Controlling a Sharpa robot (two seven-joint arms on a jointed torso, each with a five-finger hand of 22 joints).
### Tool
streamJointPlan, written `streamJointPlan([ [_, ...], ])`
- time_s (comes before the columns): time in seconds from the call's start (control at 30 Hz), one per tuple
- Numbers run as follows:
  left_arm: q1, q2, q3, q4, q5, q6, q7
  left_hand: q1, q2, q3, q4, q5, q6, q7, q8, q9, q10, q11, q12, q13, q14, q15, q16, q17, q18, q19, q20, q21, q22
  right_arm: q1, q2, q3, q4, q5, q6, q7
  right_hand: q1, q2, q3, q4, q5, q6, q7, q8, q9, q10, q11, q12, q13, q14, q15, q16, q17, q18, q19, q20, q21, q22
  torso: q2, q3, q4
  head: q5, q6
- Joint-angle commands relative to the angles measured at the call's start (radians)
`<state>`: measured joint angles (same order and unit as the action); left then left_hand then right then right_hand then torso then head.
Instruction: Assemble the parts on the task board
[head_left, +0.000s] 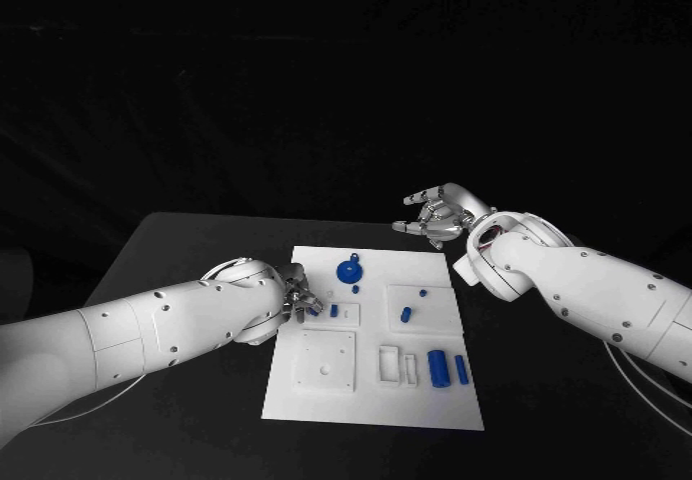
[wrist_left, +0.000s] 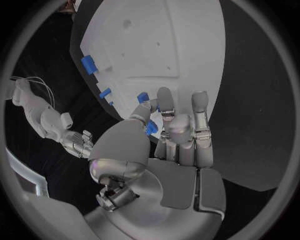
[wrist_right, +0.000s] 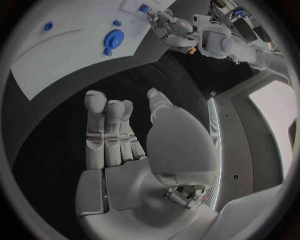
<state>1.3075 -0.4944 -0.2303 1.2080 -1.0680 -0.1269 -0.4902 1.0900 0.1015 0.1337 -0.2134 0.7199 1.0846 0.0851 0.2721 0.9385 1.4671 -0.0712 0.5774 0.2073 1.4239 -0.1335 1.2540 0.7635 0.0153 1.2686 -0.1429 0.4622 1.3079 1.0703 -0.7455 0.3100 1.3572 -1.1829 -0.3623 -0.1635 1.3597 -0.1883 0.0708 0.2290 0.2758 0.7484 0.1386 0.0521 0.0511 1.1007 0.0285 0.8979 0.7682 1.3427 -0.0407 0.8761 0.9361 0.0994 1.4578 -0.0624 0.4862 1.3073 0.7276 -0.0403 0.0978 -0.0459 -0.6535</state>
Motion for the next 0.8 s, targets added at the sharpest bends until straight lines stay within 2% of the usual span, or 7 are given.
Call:
streamJointPlan([
  [0.03, -0.012, 0.006, -0.007, 0.008, -0.007, 0.044, -0.011, -0.005, 0.001, -0.008, 0.0, -0.001, 0.133, -0.123, 0.007, 0.008, 0.049, -0.009, 0.008, -0.004, 0.006, 0.001, 0.006, 0.01, 0.016, 0.003, 0.006, 0.005, 0.016, 0.0, -0.001, 0.001, 0.0, -0.002, 0.005, 0.01, -0.008, 0.003, 0.002, -0.001, 0.007, 0.004, 0.001, 0.0, 0.001, 0.004, -0.001, 0.003, -0.001, 0.003, -0.003, -0.002, -0.001, 0.016, 0.014, 0.0, -0.003, 0.055, 0.0, -0.0004, 0.0006, -0.001, 0.001],
  [0.43, -0.013, 0.002, -0.007, 0.008, -0.012, 0.019, -0.013, -0.019, 0.009, -0.002, -0.001, 0.006, 0.138, -0.128, 0.022, 0.051, 0.049, -0.012, 0.023, -0.012, 0.01, 0.001, 0.013, 0.04, 0.022, 0.004, 0.01, 0.012, 0.016, -0.001, -0.001, 0.001, 0.0, -0.001, 0.005, 0.01, -0.008, 0.003, 0.002, -0.001, 0.007, 0.004, 0.001, 0.0, 0.001, 0.004, -0.001, 0.003, -0.001, 0.003, -0.003, -0.002, -0.001, 0.016, 0.014, 0.0, -0.003, 0.055, 0.0, -0.0007, 0.0001, 0.0, 0.002],
  [0.67, -0.013, 0.003, -0.006, 0.006, -0.012, 0.013, -0.012, -0.022, 0.01, -0.001, -0.001, 0.006, 0.136, -0.128, 0.022, 0.059, 0.049, -0.011, 0.025, -0.012, 0.01, 0.001, 0.014, 0.043, 0.022, 0.004, 0.011, 0.013, 0.016, -0.001, -0.001, 0.001, 0.0, -0.001, 0.005, 0.01, -0.008, 0.003, 0.002, -0.003, 0.007, 0.004, 0.001, 0.0, 0.001, 0.004, -0.001, 0.003, -0.001, 0.003, -0.003, -0.003, -0.001, 0.016, 0.015, 0.0, -0.004, 0.055, 0.0, -0.0008, 0.0003, -0.001, 0.002],
  [0.73, -0.013, 0.004, -0.006, 0.005, -0.01, 0.014, -0.012, -0.024, 0.009, -0.003, 0.001, 0.0, 0.135, -0.128, 0.021, 0.06, 0.049, -0.011, 0.024, -0.013, 0.01, 0.001, 0.012, 0.041, 0.022, 0.004, 0.011, 0.013, 0.016, -0.001, -0.001, 0.001, 0.0, -0.001, 0.005, 0.01, -0.008, 0.003, 0.002, -0.003, 0.007, 0.004, 0.001, 0.0, 0.001, 0.004, -0.001, 0.003, -0.001, 0.003, -0.003, -0.003, -0.001, 0.016, 0.015, 0.0, -0.004, 0.055, 0.001, -0.0008, 0.0005, -0.001, 0.002],
  [0.8, -0.013, 0.004, -0.006, 0.005, -0.006, 0.013, -0.011, -0.025, 0.007, -0.011, 0.007, -0.027, 0.134, -0.127, 0.015, 0.057, 0.049, -0.01, 0.023, -0.014, 0.009, 0.001, 0.008, 0.036, 0.022, 0.003, 0.012, 0.012, 0.015, -0.001, -0.002, 0.001, 0.0, -0.001, 0.005, 0.01, -0.009, 0.003, 0.002, -0.003, 0.007, 0.003, 0.001, 0.0, 0.001, 0.004, -0.001, 0.003, -0.001, 0.002, -0.003, -0.003, -0.001, 0.016, 0.015, 0.0, -0.005, 0.055, 0.001, -0.0007, 0.0005, -0.002, 0.002],
])
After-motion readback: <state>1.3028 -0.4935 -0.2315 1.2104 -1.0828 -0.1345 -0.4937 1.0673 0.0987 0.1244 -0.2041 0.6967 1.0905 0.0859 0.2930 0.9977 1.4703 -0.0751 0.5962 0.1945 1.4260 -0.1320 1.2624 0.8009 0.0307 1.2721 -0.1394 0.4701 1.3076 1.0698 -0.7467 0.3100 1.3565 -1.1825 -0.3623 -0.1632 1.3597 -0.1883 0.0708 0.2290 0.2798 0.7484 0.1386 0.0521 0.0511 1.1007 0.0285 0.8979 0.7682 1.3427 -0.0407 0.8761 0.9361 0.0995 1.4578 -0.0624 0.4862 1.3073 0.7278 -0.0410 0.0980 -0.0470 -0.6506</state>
